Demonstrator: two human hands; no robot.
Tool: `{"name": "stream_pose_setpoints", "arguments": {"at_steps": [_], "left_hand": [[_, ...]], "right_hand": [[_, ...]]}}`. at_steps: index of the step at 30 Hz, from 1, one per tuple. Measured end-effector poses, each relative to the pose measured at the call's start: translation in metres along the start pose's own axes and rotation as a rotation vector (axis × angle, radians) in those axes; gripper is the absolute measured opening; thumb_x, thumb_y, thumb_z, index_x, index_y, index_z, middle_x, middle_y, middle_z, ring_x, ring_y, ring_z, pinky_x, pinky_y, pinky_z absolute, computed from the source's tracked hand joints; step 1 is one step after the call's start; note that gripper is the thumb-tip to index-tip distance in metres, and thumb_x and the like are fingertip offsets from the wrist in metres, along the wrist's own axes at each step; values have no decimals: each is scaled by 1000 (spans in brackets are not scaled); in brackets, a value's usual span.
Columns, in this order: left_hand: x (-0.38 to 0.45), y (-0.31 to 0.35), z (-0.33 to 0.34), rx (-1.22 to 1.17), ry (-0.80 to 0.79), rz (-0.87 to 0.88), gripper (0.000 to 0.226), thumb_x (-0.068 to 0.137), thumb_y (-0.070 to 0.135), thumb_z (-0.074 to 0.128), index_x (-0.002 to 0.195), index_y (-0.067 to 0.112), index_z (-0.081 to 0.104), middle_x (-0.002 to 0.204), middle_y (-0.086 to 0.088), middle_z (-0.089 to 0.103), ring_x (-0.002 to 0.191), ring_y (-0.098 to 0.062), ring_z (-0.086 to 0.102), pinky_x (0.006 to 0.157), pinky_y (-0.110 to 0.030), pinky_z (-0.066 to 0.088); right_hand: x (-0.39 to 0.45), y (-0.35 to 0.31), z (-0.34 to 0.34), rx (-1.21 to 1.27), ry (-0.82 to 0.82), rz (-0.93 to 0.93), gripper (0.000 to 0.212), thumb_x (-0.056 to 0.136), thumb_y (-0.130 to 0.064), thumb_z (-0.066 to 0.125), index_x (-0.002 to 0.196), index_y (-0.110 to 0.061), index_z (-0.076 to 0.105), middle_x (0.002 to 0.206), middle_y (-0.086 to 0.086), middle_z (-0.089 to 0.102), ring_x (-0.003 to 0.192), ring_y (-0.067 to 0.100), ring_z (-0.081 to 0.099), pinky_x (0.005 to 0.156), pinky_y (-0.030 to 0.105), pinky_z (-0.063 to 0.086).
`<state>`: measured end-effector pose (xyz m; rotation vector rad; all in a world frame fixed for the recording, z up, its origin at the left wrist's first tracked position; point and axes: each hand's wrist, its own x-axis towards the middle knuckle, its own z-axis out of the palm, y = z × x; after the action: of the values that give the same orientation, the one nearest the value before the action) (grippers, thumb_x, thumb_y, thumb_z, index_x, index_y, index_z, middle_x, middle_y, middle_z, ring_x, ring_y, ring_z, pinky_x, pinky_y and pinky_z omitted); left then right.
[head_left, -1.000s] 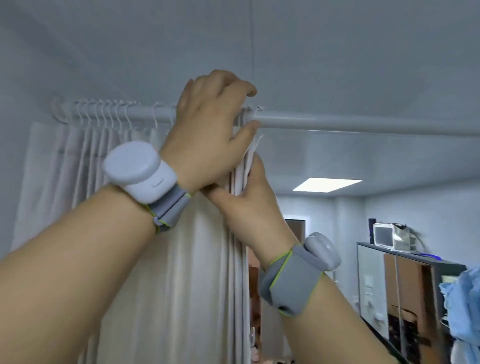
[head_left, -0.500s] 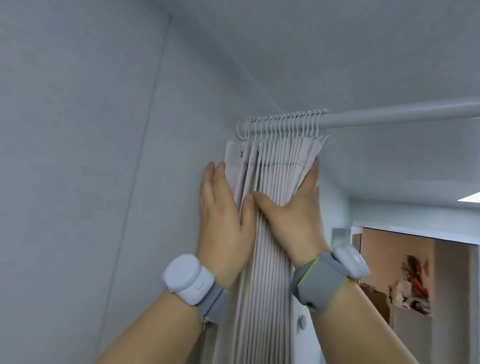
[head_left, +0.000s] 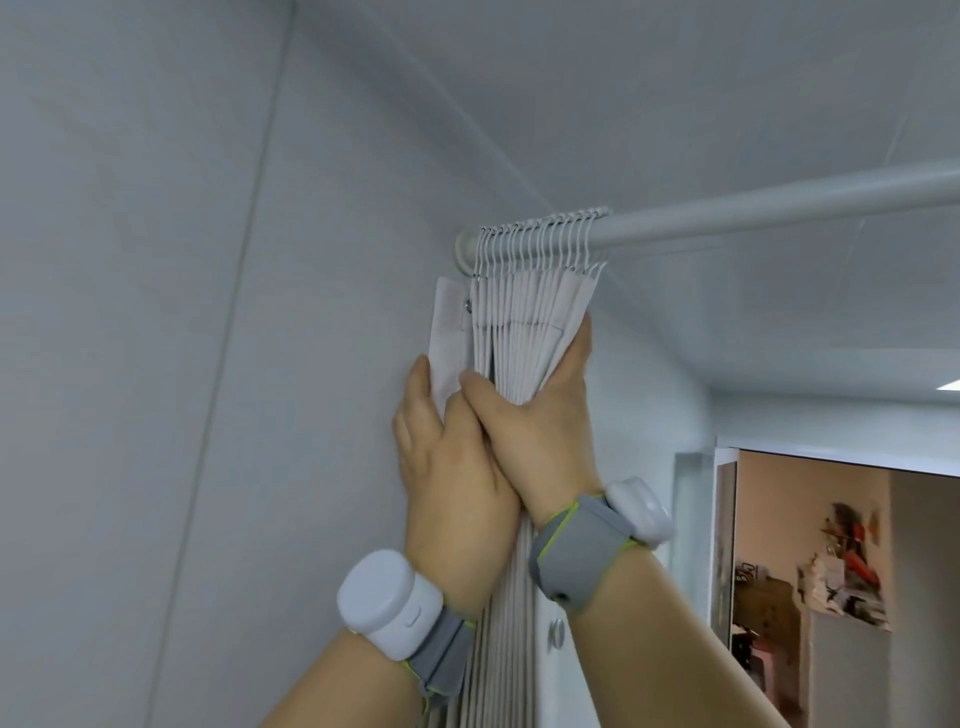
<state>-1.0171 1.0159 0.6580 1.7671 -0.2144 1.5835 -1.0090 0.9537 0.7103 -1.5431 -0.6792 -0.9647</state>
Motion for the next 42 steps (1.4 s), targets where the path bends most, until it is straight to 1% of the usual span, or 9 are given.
{"name": "stream_pose_setpoints", "arguments": {"at_steps": [9,14,19,24,28,31,34,39,42], "left_hand": [[-18,-13,-29,-186,79,-12,46,88,-2,50,130,17,46,128,7,50,121,-2,47,103,-27,41],[-18,-19,-24,-455,-130,-257,51,85,10,65,133,12,47,119,7,61,103,4,61,87,-14,49],[-32,-15,-19,-243,-309,-123,34,83,40,56,115,30,53,111,10,56,101,1,53,81,-4,38],[-29,-12,-16,-527,-386,-234,52,72,38,57,117,24,35,101,3,62,83,-4,61,76,-23,47],[-20,-17,-14,-536,-444,-372,56,75,37,57,126,16,48,94,7,69,87,-4,66,80,-24,49],[-41,-29,-12,-518,-559,-368,32,90,33,53,122,28,50,113,15,65,106,-1,62,91,-26,48],[-58,-34,-20,-488,-595,-301,54,91,20,62,136,28,33,120,26,55,110,12,55,87,-13,46],[-104,-47,-21,-396,-421,-306,97,77,16,76,149,20,12,141,10,45,124,4,49,98,-19,46],[-140,-57,-13,-369,-391,-339,68,84,22,65,143,19,30,129,11,55,115,7,53,98,-20,45]], "right_hand": [[4,-7,31,48,-10,123,121,59,-34,82,144,-43,-3,122,0,52,100,20,58,79,28,45],[5,-3,24,-25,17,132,109,62,-16,67,145,-40,0,105,7,58,81,25,61,65,31,50],[-1,-2,-1,-45,-20,129,102,67,-13,64,148,-32,5,102,7,59,73,21,60,53,21,43],[-2,-3,-11,-45,-13,102,99,70,-6,63,150,-22,8,83,-6,54,60,2,53,39,5,35],[-7,0,-7,-45,-54,78,105,66,-19,68,151,-18,7,111,1,54,84,14,61,74,25,55],[-34,17,-10,-96,-151,109,104,75,-31,66,153,-24,-4,132,8,43,106,22,56,91,28,47],[-60,37,-19,8,-275,203,95,88,-39,60,152,-30,-8,147,6,29,128,20,45,104,30,39],[-117,69,-24,-39,-334,253,87,91,-50,51,151,-33,-9,153,-3,21,138,18,34,111,35,33],[-148,82,-20,-100,-305,253,85,92,-45,52,152,-30,-7,152,-2,21,137,17,34,110,33,35]]}}
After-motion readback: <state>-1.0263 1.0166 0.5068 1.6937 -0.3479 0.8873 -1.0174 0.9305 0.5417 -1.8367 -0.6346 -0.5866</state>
